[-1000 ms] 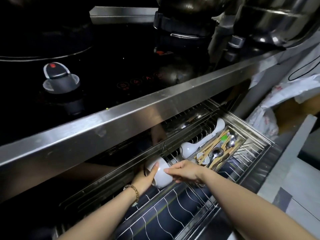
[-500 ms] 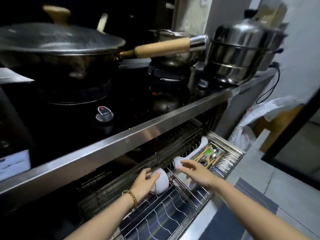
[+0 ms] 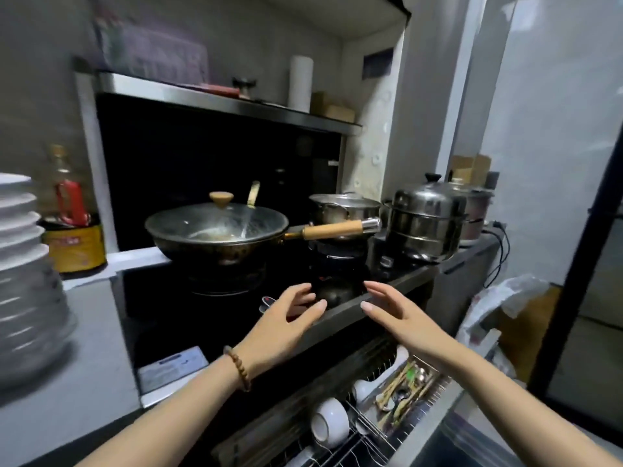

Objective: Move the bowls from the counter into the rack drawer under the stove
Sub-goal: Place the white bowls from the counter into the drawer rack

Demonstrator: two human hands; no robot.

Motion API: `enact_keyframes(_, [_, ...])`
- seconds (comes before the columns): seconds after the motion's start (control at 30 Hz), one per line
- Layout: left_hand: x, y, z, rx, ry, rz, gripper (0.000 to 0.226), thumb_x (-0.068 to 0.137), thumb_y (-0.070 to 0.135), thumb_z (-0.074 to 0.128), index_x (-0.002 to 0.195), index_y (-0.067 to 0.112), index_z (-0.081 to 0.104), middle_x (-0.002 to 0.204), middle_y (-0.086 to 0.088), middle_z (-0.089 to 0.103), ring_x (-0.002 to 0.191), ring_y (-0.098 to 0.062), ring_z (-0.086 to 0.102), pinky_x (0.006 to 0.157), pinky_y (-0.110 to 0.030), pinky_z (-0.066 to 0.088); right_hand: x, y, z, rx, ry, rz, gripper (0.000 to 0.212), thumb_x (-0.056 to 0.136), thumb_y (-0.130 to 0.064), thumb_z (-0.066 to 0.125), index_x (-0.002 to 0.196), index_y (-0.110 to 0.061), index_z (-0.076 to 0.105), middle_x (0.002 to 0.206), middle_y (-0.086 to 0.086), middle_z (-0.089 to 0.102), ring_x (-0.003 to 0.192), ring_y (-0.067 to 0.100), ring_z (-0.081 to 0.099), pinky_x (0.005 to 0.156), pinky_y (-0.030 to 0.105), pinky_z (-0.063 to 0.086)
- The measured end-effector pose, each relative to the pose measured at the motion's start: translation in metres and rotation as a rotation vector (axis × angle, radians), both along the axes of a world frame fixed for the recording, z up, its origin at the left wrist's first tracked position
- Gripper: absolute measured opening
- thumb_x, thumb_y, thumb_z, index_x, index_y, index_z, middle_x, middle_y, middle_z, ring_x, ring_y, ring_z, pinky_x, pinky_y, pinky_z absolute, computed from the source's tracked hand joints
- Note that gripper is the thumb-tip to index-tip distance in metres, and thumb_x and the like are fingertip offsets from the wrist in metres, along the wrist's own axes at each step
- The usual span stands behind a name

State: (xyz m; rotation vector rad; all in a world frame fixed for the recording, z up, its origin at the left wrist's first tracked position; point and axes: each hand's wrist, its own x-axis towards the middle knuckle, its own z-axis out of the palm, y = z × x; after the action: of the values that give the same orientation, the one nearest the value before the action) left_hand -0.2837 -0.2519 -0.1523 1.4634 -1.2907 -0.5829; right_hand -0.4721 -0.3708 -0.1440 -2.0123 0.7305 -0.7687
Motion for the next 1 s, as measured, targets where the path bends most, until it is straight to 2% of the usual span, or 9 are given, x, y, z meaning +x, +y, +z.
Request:
enact_keyframes(0.17, [0.041, 0.069, 0.090, -0.179, -0.256, 0.116, 0.073, 0.072, 0.071, 0.055, 0.133, 0.033, 0.042, 0.130, 0.016, 0.053, 0.121, 0.000, 0.049, 0.106, -0.031, 0.039, 0.049, 0.045, 0.070, -0.097, -0.090, 0.149, 0.069, 0.064, -0.066, 0.064, 0.127, -0.044, 0.047, 0.140, -0.014, 0.047, 0.130, 0.003, 0.044, 0.112, 0.034, 0.036])
enact_keyframes(0.3, [0.078, 0.121, 0.141, -0.228, -0.384, 0.248, 0.077, 0.068, 0.073, 0.050, 0.134, 0.036, 0.038, 0.128, 0.021, 0.051, 0.124, 0.002, 0.044, 0.106, -0.027, 0.037, 0.095, 0.076, 0.116, -0.187, -0.105, 0.251, 0.053, 0.079, -0.050, 0.062, 0.128, -0.046, 0.043, 0.136, -0.015, 0.047, 0.126, -0.003, 0.044, 0.110, 0.027, 0.035])
enact_keyframes(0.43, [0.116, 0.164, 0.171, -0.274, -0.478, 0.407, 0.067, 0.079, 0.063, 0.053, 0.136, 0.032, 0.038, 0.133, 0.016, 0.049, 0.124, 0.001, 0.041, 0.107, -0.028, 0.033, 0.145, 0.106, 0.146, -0.199, -0.149, 0.364, 0.062, 0.061, -0.073, 0.064, 0.118, -0.058, 0.045, 0.132, -0.022, 0.047, 0.131, 0.002, 0.043, 0.110, 0.034, 0.038])
enact_keyframes(0.53, [0.141, 0.193, 0.182, -0.255, -0.523, 0.506, 0.069, 0.076, 0.063, 0.052, 0.136, 0.030, 0.040, 0.134, 0.016, 0.048, 0.125, -0.002, 0.042, 0.103, -0.026, 0.033, 0.181, 0.128, 0.159, -0.206, -0.161, 0.433, 0.075, 0.057, -0.076, 0.064, 0.125, -0.053, 0.043, 0.140, -0.017, 0.045, 0.131, 0.002, 0.042, 0.111, 0.037, 0.038])
enact_keyframes(0.63, [0.167, 0.218, 0.187, -0.237, -0.508, 0.578, 0.076, 0.072, 0.071, 0.055, 0.135, 0.030, 0.041, 0.135, 0.014, 0.048, 0.128, -0.003, 0.041, 0.104, -0.025, 0.031, 0.214, 0.149, 0.168, -0.217, -0.157, 0.482, 0.079, 0.064, -0.065, 0.063, 0.136, -0.041, 0.039, 0.149, -0.011, 0.036, 0.135, 0.007, 0.038, 0.113, 0.039, 0.035])
enact_keyframes(0.73, [0.194, 0.239, 0.183, -0.206, -0.476, 0.628, 0.065, 0.081, 0.054, 0.058, 0.136, 0.026, 0.039, 0.140, 0.011, 0.044, 0.124, 0.001, 0.037, 0.101, -0.020, 0.027, 0.246, 0.168, 0.171, -0.223, -0.146, 0.528, 0.088, 0.060, -0.066, 0.062, 0.139, -0.035, 0.037, 0.151, -0.010, 0.033, 0.137, 0.012, 0.038, 0.113, 0.038, 0.035])
enact_keyframes(0.8, [0.212, 0.250, 0.178, -0.169, -0.444, 0.662, 0.065, 0.082, 0.049, 0.058, 0.139, 0.024, 0.037, 0.143, 0.010, 0.041, 0.123, 0.002, 0.034, 0.100, -0.020, 0.026, 0.265, 0.177, 0.171, -0.219, -0.143, 0.560, 0.080, 0.069, -0.058, 0.065, 0.140, -0.033, 0.037, 0.151, -0.011, 0.033, 0.137, 0.011, 0.037, 0.111, 0.032, 0.035])
enact_keyframes(0.93, [0.243, 0.267, 0.166, -0.097, -0.322, 0.698, 0.088, 0.069, 0.067, 0.057, 0.141, 0.020, 0.035, 0.147, 0.004, 0.039, 0.132, -0.008, 0.036, 0.111, -0.030, 0.030, 0.300, 0.186, 0.167, -0.199, -0.116, 0.602, 0.066, 0.081, -0.044, 0.066, 0.139, -0.034, 0.037, 0.150, -0.013, 0.033, 0.136, 0.009, 0.036, 0.102, 0.024, 0.034])
enact_keyframes(1.0, [0.251, 0.270, 0.159, -0.087, -0.256, 0.701, 0.101, 0.063, 0.077, 0.057, 0.142, 0.019, 0.034, 0.148, 0.001, 0.038, 0.133, -0.012, 0.037, 0.112, -0.032, 0.030, 0.315, 0.188, 0.164, -0.196, -0.104, 0.613, 0.065, 0.081, -0.043, 0.067, 0.139, -0.034, 0.038, 0.150, -0.012, 0.034, 0.137, 0.010, 0.035, 0.105, 0.026, 0.034])
